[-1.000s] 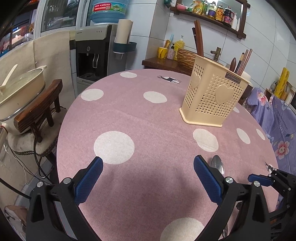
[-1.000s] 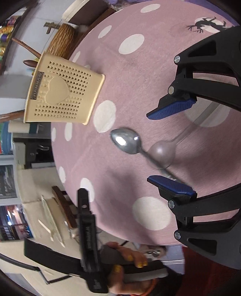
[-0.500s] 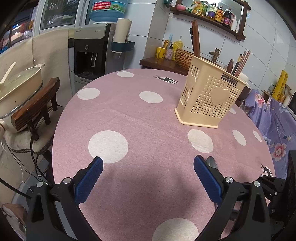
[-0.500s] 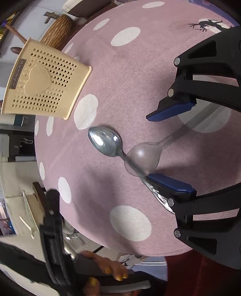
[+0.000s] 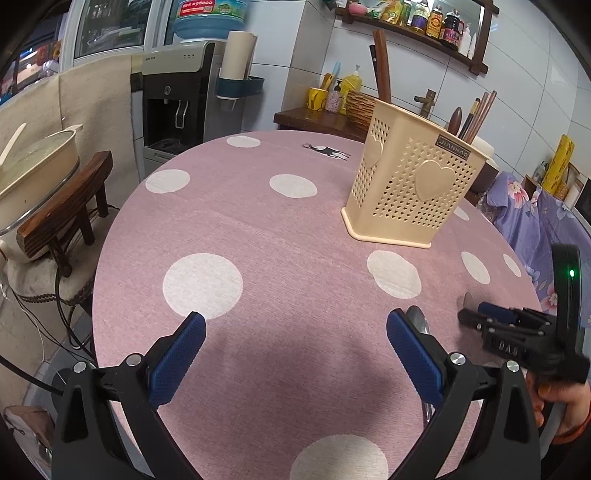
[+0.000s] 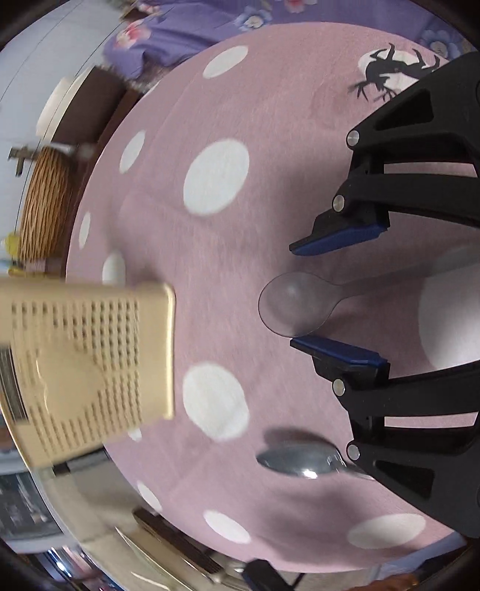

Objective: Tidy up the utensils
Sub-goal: 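Close the right gripper on the clear plastic spoon while the left grips the metal spoon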

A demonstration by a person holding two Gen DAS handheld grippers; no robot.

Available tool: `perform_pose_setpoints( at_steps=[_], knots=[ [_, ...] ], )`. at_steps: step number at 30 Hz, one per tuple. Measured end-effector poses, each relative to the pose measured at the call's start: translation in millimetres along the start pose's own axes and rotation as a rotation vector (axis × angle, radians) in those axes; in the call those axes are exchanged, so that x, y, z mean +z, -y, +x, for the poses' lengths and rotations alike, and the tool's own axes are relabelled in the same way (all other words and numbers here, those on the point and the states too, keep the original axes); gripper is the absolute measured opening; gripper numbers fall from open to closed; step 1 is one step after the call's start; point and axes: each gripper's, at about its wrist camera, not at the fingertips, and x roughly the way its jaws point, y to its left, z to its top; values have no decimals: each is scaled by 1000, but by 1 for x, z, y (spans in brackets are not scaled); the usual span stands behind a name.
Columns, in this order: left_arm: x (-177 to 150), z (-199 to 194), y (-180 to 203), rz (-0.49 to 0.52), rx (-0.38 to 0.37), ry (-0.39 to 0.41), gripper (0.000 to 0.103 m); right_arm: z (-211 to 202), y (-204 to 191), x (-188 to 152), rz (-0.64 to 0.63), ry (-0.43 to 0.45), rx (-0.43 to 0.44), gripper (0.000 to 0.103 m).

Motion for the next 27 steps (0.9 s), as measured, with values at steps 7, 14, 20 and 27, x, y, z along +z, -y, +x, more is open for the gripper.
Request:
perform_pose_setpoints(
  at_steps=[7, 14, 20, 27],
  knots=[
    [-1, 5, 9, 8, -12, -15, 97, 3, 0, 3, -38, -4, 8, 47],
    [-3, 6, 21, 32, -21, -25, 97, 4, -4, 5, -70, -22, 28, 46],
    [-6, 11, 46, 86, -59, -52, 96, 1, -5, 2, -73, -28, 29, 37],
    [-14, 34, 86, 209, -54, -111, 84, -2, 15, 0, 15, -13, 26, 37]
  ],
)
